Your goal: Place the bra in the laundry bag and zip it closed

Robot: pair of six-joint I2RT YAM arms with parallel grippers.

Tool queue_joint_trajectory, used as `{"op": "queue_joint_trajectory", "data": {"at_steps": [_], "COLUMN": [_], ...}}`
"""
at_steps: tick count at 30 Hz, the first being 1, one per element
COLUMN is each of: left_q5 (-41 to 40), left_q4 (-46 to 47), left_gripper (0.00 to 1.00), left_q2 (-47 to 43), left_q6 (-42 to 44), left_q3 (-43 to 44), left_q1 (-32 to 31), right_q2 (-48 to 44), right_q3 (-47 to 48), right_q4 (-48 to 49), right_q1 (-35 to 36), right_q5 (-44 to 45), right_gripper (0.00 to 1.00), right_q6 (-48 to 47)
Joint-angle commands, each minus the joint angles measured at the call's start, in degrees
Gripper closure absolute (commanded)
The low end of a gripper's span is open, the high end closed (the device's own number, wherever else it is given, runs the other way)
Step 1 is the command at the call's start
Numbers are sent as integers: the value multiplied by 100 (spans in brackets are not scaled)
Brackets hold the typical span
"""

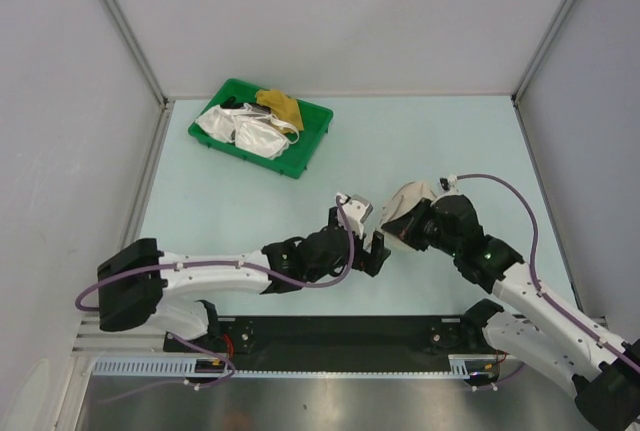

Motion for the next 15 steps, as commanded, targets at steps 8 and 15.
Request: {"op": "queue_joint_trajectory", "data": {"at_steps": [8, 15], "left_q5": [1192, 1613], "left_q4": [368, -238], "left_gripper": [100, 100], "left_q2": [528, 168], "left_q6": [-103, -103], "left_q3": [482, 710], "left_q1": [1133, 1301], "right_q2": [-548, -540], "right_q3": [-188, 225], "right_q4": [158, -1021], "right_q1": [-509, -2941], "right_q5": [-440, -668], "right_gripper": [83, 28], "right_q6": [80, -1694]}}
